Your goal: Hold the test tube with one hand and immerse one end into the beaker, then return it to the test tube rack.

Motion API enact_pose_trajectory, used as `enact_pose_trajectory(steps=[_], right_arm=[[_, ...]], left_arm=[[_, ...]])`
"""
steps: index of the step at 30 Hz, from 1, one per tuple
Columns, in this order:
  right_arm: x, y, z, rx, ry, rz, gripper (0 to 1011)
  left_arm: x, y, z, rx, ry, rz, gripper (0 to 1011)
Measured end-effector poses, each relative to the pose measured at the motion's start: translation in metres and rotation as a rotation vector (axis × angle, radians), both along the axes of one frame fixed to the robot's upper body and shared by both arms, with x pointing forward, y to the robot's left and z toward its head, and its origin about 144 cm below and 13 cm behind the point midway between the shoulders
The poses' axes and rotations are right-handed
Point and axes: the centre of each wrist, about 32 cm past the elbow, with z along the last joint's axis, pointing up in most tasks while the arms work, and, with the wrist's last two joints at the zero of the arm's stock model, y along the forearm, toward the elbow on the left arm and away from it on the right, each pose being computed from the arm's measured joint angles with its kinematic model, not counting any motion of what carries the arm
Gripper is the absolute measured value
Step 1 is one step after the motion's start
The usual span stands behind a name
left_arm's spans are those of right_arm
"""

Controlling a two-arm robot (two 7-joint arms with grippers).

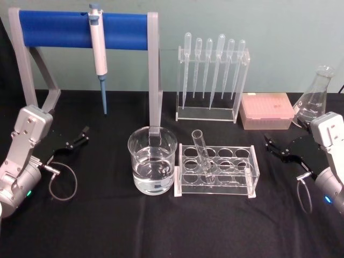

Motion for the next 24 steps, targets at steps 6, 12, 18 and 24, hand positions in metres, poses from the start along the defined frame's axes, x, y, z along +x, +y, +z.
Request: enact_pose_trajectory(steps=[6,12,18,24], right_arm=[[0.0,0.0,0.0,0.0,0.0,0.0,1003],[0.0,0.0,0.0,0.0,0.0,0.0,1003],[0.0,0.0,0.0,0.0,0.0,0.0,1003],[0.0024,-0.0037,0.0088,0.03,-0.01,0.017,1002]], left_arm=[[0.0,0.0,0.0,0.0,0.0,0.0,1000],[0.0,0.0,0.0,0.0,0.0,0.0,1000],[0.0,0.0,0.0,0.0,0.0,0.0,1000],[0.0,0.0,0.0,0.0,0.0,0.0,1000]])
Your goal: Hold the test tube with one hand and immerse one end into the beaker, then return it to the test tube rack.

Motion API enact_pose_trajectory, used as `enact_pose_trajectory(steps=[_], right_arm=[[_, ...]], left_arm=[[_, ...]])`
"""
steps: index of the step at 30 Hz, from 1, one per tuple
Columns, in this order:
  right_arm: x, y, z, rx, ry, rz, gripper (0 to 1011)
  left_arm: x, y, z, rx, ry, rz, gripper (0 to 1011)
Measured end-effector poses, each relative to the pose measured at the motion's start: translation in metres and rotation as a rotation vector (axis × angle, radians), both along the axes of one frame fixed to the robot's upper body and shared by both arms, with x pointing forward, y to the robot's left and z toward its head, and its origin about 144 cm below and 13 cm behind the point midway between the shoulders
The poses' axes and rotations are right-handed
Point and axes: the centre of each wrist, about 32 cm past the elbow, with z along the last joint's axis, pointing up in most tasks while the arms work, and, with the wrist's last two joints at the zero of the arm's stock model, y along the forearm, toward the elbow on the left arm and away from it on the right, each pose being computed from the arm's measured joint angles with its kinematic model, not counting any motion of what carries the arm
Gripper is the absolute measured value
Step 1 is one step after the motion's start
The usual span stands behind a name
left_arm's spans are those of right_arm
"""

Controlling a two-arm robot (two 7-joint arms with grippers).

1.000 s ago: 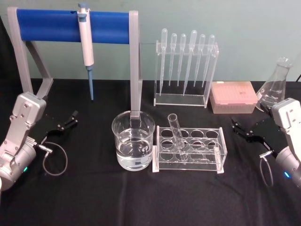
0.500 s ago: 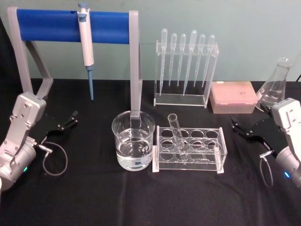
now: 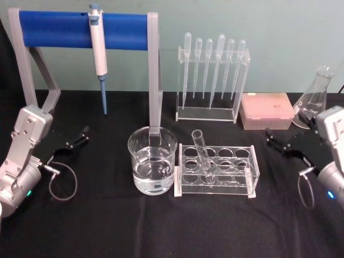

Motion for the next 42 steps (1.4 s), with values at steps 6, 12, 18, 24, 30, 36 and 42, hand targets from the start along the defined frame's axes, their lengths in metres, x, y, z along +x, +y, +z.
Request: enact_pose_trajectory(steps=[6,12,18,24,30,36,42], right_arm=[[0.001,-0.004,0.022,0.041,-0.013,0.043,1003],[-0.006,-0.017,0.048,0.059,0.02,0.171,1003],[-0.014,-0.037,0.067,0.017,0.063,0.331,1003],[-0.015,-0.056,0.091,-0.079,0.13,0.5,1003],[-0.008,-0.059,0.105,-0.124,0.186,0.627,1003],[0.001,-0.048,0.114,-0.14,0.255,0.711,1003],[0.008,-0.029,0.117,-0.118,0.307,0.757,1003]], left_arm=[[0.0,0.0,0.0,0.0,0.0,0.0,1000],[0.0,0.0,0.0,0.0,0.0,0.0,1000],[0.0,0.0,0.0,0.0,0.0,0.0,1000],[0.0,0.0,0.0,0.0,0.0,0.0,1000],[0.0,0.0,0.0,0.0,0.0,0.0,1000],[0.0,0.0,0.0,0.0,0.0,0.0,1000],[0.0,0.0,0.0,0.0,0.0,0.0,1000]])
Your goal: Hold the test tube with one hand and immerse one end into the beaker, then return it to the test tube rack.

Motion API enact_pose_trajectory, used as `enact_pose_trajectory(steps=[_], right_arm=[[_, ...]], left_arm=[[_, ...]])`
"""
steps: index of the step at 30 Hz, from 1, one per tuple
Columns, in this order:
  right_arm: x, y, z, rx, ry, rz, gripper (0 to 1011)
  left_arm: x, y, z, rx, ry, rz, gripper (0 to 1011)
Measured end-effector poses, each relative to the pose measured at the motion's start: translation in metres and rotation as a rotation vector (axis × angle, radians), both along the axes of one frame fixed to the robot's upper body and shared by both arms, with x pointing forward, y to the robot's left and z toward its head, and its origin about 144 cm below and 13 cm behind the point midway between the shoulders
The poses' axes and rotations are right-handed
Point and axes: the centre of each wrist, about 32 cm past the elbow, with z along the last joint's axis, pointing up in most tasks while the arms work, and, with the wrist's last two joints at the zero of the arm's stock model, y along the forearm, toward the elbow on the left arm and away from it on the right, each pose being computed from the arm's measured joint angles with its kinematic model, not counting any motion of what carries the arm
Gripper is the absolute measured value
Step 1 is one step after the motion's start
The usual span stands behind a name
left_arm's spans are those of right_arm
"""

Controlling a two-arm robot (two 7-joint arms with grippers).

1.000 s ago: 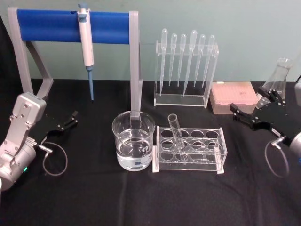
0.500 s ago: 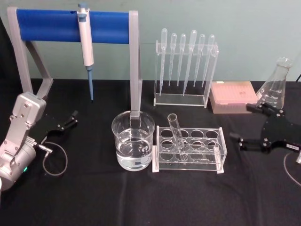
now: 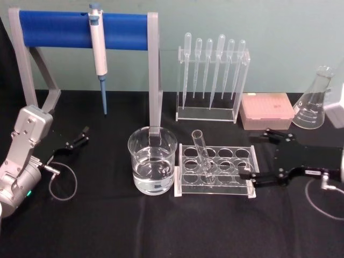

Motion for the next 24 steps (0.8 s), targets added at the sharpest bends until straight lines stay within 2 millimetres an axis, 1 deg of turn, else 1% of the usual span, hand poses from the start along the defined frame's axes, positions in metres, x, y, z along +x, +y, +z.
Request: enact_pose_trajectory(steps=[4,14,24], right_arm=[[0.003,0.013,-0.001,0.023,0.025,0.014,1003],[0.011,0.035,-0.008,0.077,0.043,0.021,1003],[0.02,0.052,-0.009,0.074,0.04,0.041,1003]], left_arm=[[0.0,0.0,0.0,0.0,0.0,0.0,1000],[0.0,0.0,0.0,0.0,0.0,0.0,1000],[0.0,0.0,0.0,0.0,0.0,0.0,1000]])
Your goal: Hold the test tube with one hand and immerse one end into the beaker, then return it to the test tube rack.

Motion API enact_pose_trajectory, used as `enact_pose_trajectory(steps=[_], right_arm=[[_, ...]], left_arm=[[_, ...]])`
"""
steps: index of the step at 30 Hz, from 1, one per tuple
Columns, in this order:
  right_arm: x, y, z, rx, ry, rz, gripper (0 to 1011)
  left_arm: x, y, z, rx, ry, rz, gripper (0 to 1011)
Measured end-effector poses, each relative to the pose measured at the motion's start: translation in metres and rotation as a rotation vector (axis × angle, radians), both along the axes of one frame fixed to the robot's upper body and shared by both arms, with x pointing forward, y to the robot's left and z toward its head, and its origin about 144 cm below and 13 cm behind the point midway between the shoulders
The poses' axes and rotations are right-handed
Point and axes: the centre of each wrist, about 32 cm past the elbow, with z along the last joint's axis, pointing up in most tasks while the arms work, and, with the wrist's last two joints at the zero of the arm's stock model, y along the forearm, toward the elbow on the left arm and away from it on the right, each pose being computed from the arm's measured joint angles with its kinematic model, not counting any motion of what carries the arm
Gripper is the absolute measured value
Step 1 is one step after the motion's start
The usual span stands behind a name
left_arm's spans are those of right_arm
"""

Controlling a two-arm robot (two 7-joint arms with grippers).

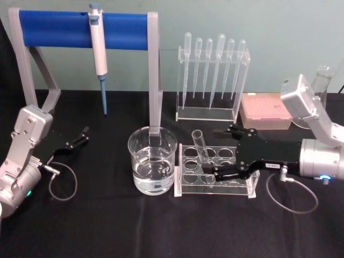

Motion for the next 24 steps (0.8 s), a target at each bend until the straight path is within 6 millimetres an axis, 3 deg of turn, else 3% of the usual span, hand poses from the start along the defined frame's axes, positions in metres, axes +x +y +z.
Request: enact_pose_trajectory(steps=[10,24], right_arm=[[0.015,0.015,-0.002,-0.022,-0.02,0.015,1003],[0.022,0.017,-0.006,-0.025,-0.031,0.027,1003]], left_arm=[[0.0,0.0,0.0,0.0,0.0,0.0,1000],[0.0,0.0,0.0,0.0,0.0,0.0,1000]])
